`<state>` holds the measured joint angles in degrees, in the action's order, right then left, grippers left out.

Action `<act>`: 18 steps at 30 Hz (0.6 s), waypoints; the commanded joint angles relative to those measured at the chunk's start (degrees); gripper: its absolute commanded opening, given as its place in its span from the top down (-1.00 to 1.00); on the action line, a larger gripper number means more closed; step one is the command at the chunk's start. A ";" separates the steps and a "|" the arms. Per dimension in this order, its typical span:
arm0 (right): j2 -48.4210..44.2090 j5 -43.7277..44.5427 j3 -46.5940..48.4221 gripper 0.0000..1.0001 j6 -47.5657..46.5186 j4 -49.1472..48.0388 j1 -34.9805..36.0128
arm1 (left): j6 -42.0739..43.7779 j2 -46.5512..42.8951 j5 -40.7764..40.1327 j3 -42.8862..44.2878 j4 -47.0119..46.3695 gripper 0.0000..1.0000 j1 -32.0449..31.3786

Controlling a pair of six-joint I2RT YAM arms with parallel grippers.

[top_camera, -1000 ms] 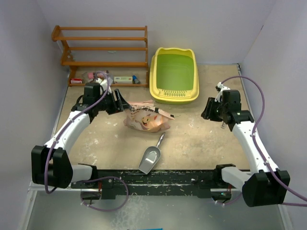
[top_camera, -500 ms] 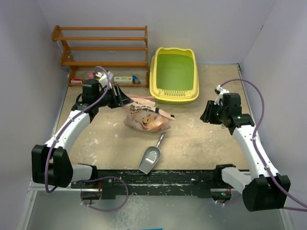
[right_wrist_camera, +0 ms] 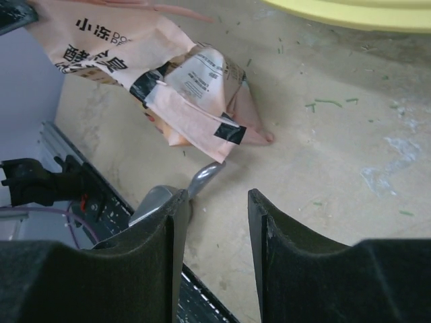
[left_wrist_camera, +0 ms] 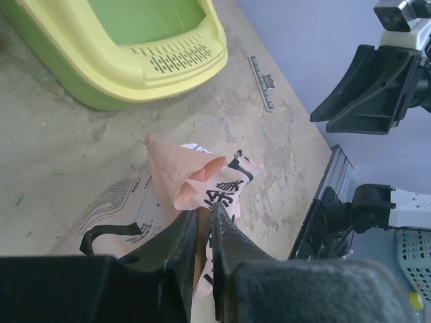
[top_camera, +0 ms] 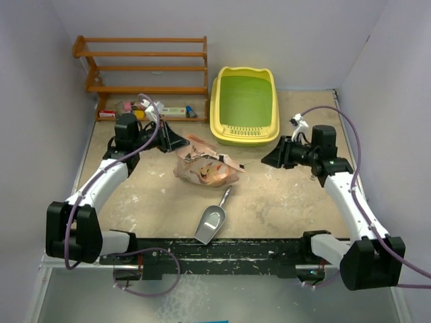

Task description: Fill the litter box with clean litter

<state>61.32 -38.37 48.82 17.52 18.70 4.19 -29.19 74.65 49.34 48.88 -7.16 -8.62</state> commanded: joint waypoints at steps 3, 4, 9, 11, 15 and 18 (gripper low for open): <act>4.68 -10.15 0.79 0.10 2.46 -7.36 0.20 | -0.53 -0.84 4.83 -3.59 -16.05 1.00 -0.08; 5.65 -10.73 1.10 0.07 2.44 -7.35 0.21 | -1.86 -2.56 3.57 -6.38 -22.13 1.00 -0.12; 9.51 -12.63 1.60 -0.02 3.85 -11.34 0.76 | -5.00 -11.49 -4.30 -21.37 -50.05 1.00 -0.08; 10.11 -12.71 1.84 -0.02 4.33 -11.93 1.16 | -3.32 -12.41 -3.88 -21.49 -49.33 1.00 -0.08; 9.35 -11.46 1.65 -0.02 4.37 -12.40 1.94 | 4.41 -10.88 -0.52 -14.22 -32.66 0.66 -0.08; 8.18 -10.75 1.23 -0.02 4.37 -12.28 2.14 | 6.39 -7.36 1.77 -10.08 -26.41 0.17 -0.09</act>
<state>71.85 -48.01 48.84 21.28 8.99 5.78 -27.35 64.84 47.31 31.68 -37.65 -8.38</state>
